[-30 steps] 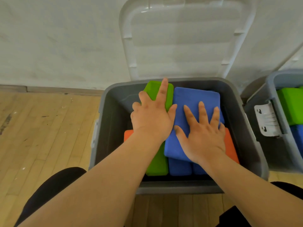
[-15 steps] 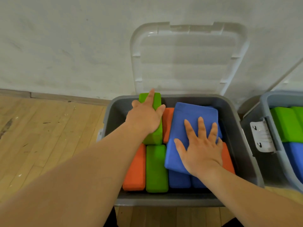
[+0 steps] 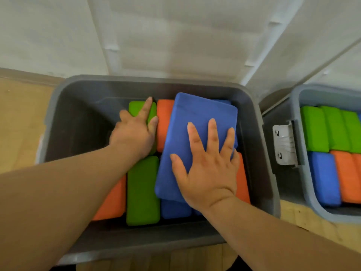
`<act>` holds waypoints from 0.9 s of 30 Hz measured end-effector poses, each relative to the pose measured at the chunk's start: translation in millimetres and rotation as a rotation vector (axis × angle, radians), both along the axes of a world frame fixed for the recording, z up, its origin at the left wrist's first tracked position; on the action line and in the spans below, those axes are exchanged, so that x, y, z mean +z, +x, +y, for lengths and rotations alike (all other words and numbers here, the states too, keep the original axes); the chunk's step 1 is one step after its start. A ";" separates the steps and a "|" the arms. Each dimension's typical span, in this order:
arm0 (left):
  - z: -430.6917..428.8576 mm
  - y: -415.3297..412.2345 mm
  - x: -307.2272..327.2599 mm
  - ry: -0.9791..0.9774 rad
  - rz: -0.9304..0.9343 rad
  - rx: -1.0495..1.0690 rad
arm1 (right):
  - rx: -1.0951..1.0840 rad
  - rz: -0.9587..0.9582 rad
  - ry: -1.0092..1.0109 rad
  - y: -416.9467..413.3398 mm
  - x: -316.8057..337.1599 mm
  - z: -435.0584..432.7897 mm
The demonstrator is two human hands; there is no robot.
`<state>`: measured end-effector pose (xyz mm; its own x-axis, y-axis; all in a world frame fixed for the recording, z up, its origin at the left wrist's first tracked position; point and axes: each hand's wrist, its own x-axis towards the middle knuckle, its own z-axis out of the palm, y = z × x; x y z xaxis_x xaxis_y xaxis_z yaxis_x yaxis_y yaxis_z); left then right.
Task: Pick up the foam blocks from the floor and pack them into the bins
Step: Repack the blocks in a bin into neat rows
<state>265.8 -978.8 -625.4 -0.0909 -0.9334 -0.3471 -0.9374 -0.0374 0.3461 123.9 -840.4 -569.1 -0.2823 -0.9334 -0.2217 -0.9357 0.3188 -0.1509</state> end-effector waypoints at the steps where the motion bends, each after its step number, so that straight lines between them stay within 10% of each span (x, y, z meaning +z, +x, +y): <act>1: -0.9 0.1 2.4 0.009 -0.014 -0.002 | -0.005 -0.002 -0.011 -0.2 0.6 -0.3; 20: 155.0 10.7 68.7 0.229 0.177 0.202 | -0.024 0.032 0.066 1.1 12.4 -0.8; 27: 186.3 13.7 101.9 0.418 0.441 0.220 | -0.584 -0.511 -0.105 -2.9 34.2 37.6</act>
